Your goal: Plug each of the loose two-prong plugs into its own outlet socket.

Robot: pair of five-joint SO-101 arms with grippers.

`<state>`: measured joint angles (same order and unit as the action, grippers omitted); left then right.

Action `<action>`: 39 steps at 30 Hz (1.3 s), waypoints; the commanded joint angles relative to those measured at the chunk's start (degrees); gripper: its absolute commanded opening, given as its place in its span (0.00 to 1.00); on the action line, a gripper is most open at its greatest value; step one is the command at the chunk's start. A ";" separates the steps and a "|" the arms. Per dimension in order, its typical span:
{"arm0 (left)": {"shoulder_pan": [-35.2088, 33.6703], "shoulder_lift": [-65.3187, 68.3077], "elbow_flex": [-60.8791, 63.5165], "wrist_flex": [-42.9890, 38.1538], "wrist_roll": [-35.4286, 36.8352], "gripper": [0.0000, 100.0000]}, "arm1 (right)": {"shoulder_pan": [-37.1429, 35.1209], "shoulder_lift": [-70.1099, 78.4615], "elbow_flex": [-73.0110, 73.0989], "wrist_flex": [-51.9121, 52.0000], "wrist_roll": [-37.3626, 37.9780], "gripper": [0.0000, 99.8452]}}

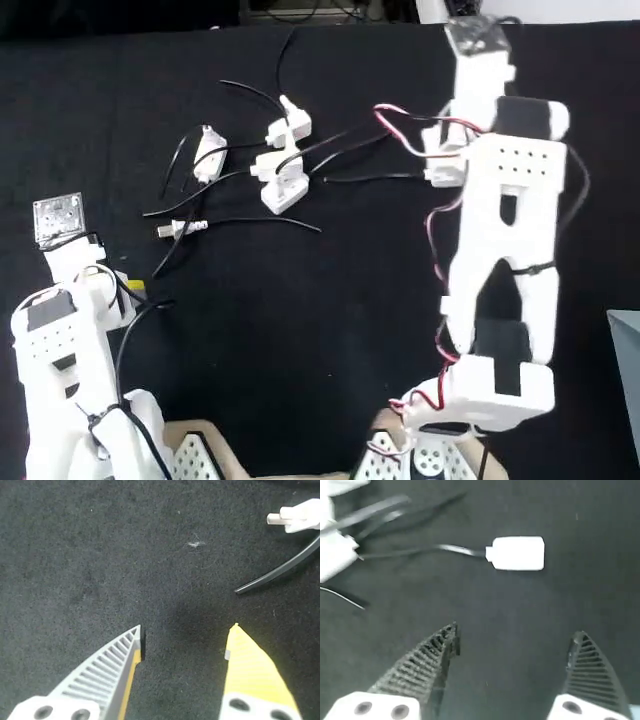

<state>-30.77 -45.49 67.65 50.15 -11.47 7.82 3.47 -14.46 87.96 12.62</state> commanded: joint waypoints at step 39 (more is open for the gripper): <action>2.15 -1.14 2.42 -5.98 0.70 0.27 | 0.70 35.74 -26.15 -11.52 -50.02 0.34</action>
<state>-29.54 -45.58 70.20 45.14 -11.47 7.65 35.74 -31.87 75.03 -33.98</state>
